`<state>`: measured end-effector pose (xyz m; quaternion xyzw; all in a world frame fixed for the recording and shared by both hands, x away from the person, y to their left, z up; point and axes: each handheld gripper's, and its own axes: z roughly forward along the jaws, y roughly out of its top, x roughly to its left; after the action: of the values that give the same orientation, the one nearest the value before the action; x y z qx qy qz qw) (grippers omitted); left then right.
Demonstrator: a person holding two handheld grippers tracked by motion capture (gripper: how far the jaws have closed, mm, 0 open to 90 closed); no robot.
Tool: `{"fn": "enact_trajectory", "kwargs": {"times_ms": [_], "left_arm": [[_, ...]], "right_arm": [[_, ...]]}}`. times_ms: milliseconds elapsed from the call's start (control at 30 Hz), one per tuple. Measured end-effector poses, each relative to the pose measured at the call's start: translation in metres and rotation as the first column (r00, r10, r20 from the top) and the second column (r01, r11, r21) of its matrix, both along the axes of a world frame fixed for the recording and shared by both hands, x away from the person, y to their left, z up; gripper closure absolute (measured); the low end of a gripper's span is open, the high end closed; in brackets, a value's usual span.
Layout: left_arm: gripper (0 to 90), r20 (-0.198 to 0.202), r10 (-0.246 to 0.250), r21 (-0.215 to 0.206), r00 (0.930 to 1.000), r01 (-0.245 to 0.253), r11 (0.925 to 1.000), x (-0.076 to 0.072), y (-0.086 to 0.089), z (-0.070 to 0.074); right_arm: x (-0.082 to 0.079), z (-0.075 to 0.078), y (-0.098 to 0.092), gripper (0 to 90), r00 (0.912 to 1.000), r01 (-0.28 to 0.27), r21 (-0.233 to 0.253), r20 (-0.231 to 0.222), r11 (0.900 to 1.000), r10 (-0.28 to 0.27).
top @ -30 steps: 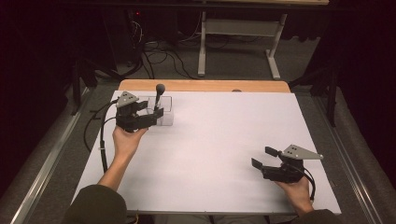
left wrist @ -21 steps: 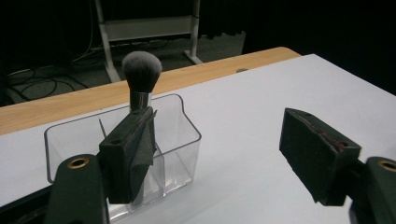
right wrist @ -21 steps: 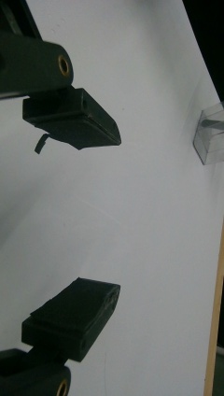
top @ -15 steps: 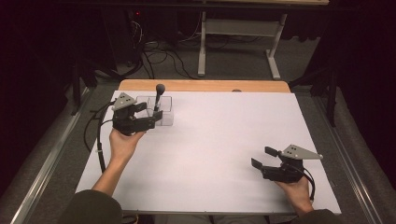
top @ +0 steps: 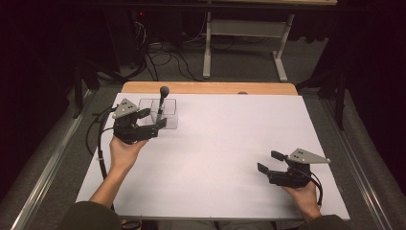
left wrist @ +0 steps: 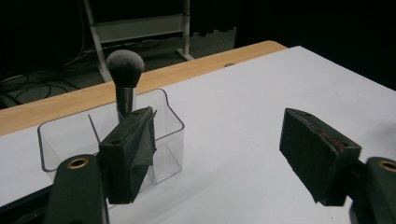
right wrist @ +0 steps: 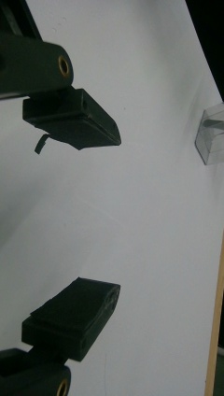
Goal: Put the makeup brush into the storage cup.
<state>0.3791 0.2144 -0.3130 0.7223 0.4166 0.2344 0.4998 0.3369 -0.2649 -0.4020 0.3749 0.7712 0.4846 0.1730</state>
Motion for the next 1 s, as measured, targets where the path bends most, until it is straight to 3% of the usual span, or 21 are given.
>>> {"fn": "enact_trajectory", "kwargs": {"times_ms": [1000], "left_arm": [[26.7, 0.011, -0.024, -0.005, 0.9996, 0.024, 0.9997, -0.024, 0.005, 0.001]], "right_arm": [[0.0, 0.0, 0.0, 26.0, 1.0, 0.003, -0.002, 0.008, 1.0, -0.003]]}}
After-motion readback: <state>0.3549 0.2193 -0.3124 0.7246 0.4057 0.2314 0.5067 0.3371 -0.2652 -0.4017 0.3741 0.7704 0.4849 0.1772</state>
